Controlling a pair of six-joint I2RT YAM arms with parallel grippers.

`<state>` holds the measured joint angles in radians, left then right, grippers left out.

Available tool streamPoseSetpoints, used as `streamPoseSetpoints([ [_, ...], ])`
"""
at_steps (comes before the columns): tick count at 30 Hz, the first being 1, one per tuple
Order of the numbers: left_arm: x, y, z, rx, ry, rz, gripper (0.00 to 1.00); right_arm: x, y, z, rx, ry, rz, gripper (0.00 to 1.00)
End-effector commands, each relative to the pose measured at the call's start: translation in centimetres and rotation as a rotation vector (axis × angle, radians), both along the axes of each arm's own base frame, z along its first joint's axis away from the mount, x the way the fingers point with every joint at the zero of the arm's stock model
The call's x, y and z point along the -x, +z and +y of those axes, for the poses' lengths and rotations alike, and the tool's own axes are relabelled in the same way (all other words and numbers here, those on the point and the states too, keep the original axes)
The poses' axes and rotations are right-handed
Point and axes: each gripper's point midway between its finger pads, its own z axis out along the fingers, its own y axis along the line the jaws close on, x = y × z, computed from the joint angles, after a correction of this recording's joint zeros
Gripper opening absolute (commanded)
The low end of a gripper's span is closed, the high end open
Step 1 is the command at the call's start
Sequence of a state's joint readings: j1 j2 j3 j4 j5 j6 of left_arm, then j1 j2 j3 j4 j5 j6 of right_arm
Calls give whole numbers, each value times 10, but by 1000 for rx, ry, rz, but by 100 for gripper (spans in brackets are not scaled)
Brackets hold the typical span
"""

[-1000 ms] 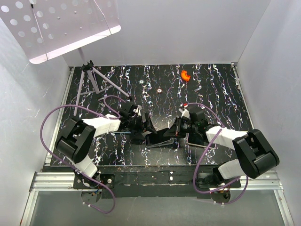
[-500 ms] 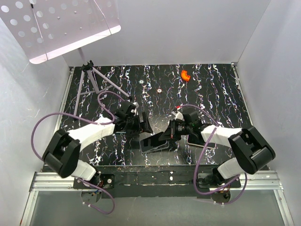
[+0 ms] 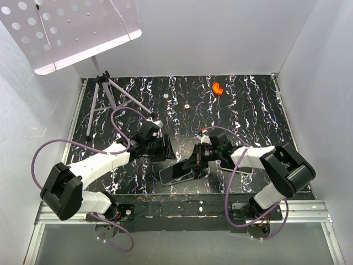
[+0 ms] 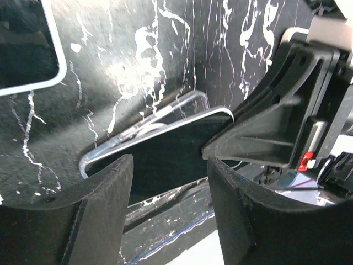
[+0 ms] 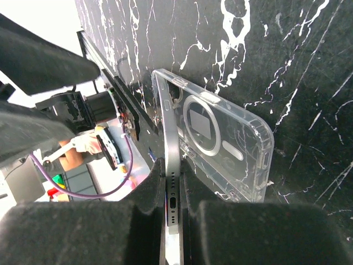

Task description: Put the phone into the phone case

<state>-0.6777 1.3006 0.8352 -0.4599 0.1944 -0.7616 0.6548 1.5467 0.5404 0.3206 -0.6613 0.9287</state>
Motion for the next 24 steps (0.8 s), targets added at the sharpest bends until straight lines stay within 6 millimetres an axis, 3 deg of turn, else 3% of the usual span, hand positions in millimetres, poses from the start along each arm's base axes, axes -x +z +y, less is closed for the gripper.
streamPoseSetpoints([
  [1,17,-12,-8,12,-14,40,54,24,-50,-23,209,-4,94,1],
  [10,33,-13,-8,49,-14,71,51,28,-62,-26,251,24,56,1],
  [15,43,-14,-2,55,-5,103,74,21,-62,-28,294,43,-2,1],
  [17,45,-14,1,57,8,107,78,17,-62,-30,309,56,-38,1],
  [24,46,-11,15,67,69,147,81,4,-62,-33,353,50,-117,1],
])
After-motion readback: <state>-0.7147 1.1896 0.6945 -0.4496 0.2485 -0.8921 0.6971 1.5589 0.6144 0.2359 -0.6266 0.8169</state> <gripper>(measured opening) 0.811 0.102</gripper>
